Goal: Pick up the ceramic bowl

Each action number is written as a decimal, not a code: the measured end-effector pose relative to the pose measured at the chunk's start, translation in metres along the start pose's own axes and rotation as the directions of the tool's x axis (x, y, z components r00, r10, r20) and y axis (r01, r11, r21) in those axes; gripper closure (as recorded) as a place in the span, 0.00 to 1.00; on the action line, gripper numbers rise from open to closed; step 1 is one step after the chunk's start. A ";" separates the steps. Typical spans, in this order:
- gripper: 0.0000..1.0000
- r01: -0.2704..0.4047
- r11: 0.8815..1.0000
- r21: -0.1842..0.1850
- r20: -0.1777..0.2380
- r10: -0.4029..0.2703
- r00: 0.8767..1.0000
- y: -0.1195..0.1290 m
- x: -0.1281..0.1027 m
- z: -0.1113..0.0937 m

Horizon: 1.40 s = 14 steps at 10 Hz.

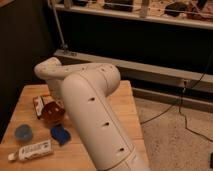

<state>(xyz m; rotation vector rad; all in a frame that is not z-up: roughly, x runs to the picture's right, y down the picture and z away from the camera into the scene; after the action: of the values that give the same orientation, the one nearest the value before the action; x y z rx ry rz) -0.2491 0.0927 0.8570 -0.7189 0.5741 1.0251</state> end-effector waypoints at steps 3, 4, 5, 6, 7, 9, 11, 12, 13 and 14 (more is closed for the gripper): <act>0.21 -0.002 1.000 0.006 0.006 0.002 1.000 -0.002 0.002 0.001; 0.21 0.001 1.000 0.010 0.010 -0.001 1.000 -0.001 0.003 0.001; 0.21 0.003 1.000 0.015 0.012 -0.003 1.000 -0.002 0.003 0.002; 0.21 0.004 1.000 0.022 0.012 -0.005 1.000 -0.002 0.004 0.003; 0.21 0.005 1.000 0.026 0.006 -0.005 1.000 0.000 0.005 0.006; 0.21 -0.006 0.999 0.035 -0.005 0.006 1.000 -0.002 0.006 0.011; 0.26 -0.006 0.999 0.044 -0.019 0.007 1.000 -0.001 0.006 0.015; 0.36 -0.005 0.999 0.045 -0.028 0.006 1.000 0.000 0.006 0.018; 0.44 -0.003 0.999 0.044 -0.035 0.004 0.999 0.000 0.006 0.019; 0.54 0.002 0.999 0.043 -0.042 0.000 0.999 0.002 0.007 0.020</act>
<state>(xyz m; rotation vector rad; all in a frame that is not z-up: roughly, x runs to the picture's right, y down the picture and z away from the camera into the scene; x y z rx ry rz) -0.2463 0.1124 0.8646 -0.7040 0.6306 0.9962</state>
